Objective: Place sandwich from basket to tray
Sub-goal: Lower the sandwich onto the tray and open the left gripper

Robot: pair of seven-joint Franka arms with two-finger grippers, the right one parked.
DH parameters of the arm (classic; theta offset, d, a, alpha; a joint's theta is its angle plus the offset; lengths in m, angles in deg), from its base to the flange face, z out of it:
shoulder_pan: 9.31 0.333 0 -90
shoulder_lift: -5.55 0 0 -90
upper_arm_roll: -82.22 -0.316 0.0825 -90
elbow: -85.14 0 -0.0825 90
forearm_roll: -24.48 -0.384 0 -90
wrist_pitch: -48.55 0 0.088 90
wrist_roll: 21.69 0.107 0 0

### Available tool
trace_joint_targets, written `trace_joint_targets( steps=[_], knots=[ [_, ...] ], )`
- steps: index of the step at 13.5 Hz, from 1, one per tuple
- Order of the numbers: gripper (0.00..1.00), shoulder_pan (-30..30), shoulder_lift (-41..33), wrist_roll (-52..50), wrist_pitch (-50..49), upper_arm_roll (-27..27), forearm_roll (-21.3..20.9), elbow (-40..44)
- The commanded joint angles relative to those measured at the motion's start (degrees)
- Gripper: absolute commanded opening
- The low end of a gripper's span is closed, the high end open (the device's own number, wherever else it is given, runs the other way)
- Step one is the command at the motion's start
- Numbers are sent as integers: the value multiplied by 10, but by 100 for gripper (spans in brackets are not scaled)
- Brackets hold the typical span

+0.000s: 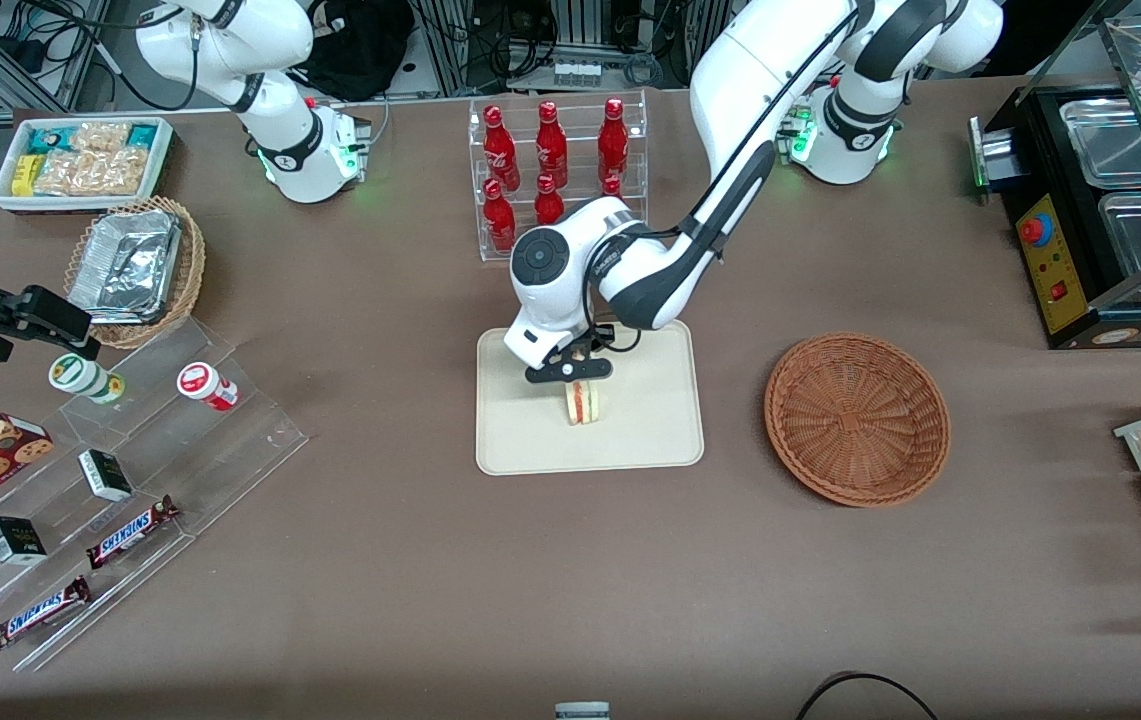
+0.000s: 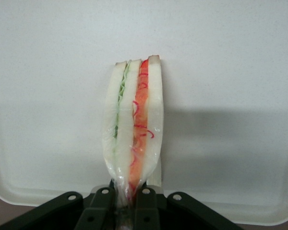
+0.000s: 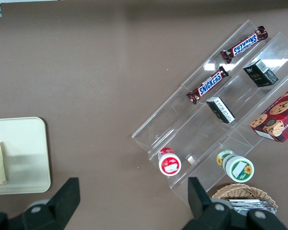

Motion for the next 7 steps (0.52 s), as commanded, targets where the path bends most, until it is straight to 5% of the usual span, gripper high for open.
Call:
trace_joint_targets(
  steps=[1,3,5,7],
  knots=[
    [14,-9,5,6,-5,-7,-8,11],
    [31,-11,6,5,-7,-6,-7,11],
    [99,-12,4,-2,-5,-7,-7,12],
    [100,-10,-3,-6,-5,-7,-2,15]
  ],
)
